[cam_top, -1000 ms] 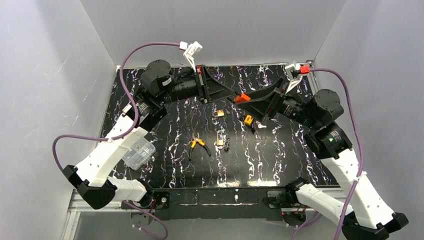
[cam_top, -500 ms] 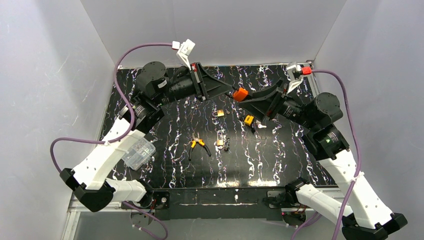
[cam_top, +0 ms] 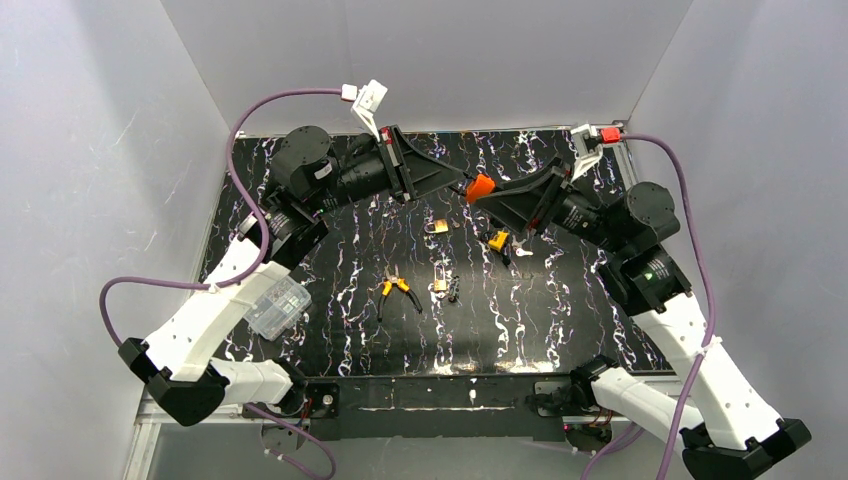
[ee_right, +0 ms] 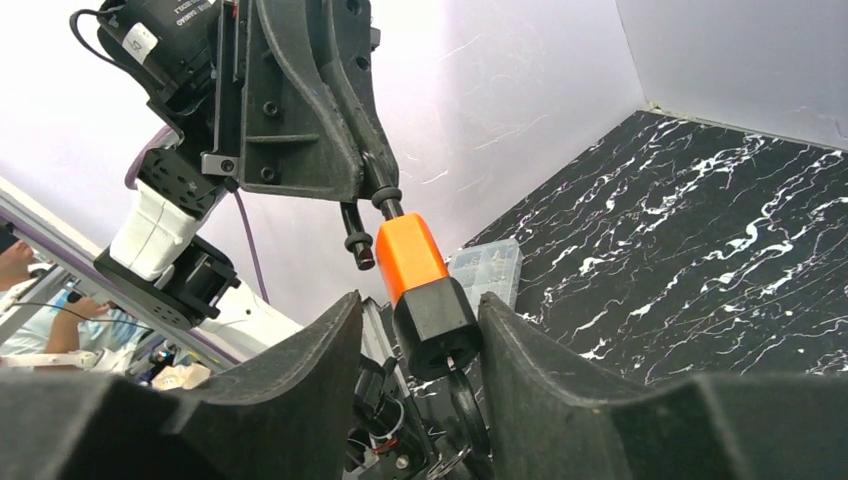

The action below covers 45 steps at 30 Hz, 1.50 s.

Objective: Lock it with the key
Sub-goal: Lock the lock.

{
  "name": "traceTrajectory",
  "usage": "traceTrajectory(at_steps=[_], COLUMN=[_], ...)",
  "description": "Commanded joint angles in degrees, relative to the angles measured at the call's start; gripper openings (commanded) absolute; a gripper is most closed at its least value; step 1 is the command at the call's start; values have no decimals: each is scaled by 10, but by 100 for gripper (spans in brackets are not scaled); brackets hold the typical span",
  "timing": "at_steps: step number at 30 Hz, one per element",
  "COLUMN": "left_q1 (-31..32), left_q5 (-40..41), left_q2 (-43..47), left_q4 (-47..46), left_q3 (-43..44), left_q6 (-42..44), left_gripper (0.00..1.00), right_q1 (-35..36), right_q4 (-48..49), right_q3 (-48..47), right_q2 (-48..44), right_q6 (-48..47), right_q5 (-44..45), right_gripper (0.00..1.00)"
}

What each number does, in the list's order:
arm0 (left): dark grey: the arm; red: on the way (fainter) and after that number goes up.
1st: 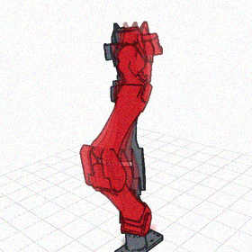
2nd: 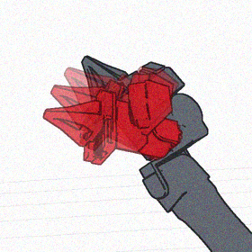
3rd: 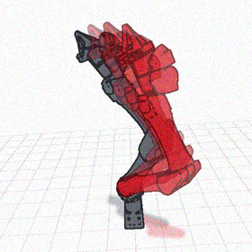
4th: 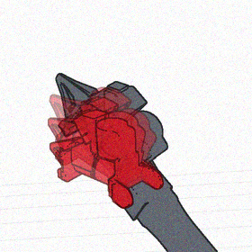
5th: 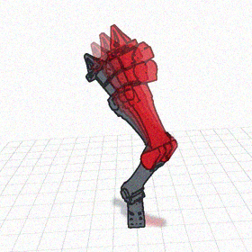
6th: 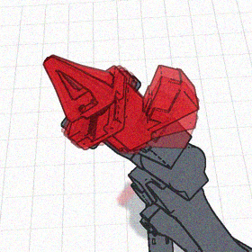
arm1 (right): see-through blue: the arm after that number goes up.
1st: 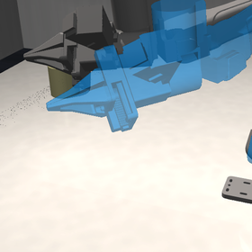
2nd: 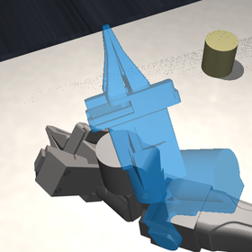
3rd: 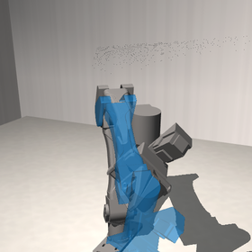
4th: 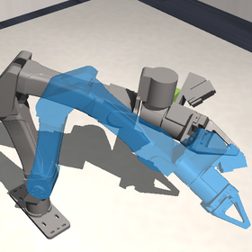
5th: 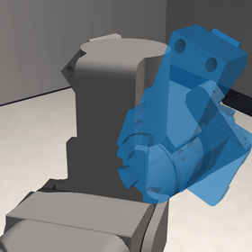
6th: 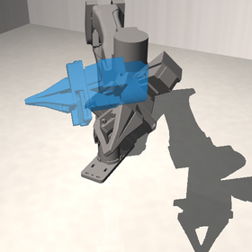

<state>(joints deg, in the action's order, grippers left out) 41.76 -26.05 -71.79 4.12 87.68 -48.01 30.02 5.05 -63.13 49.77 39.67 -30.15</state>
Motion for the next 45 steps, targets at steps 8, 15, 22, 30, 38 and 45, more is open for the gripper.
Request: traceTrajectory(at_steps=[8,15,22,30,38,45], left_q1=[1,1,1,0,0,0], left_q5=[1,-17,-50,-63,-78,-98], left_q2=[14,21,33,47,48,48], left_q4=[57,152,172,195,216,219], left_q3=[23,36,41,48,48,45], left_q6=[73,156,200,239,252,254], left_gripper=[10,37,34,18,17,16], right_q1=[0,0,0,-1,0,-1], right_q4=[26,5,9,-2,-5,-6], right_q3=[-11,-12,-12,-16,-16,-21], right_q2=[0,1,17,26,27,29], right_q6=[13,14,34,36,34,35], right_q5=[-25,-84,-148,-169,-170,-172], right_gripper=[1,1,1,1,1,1])
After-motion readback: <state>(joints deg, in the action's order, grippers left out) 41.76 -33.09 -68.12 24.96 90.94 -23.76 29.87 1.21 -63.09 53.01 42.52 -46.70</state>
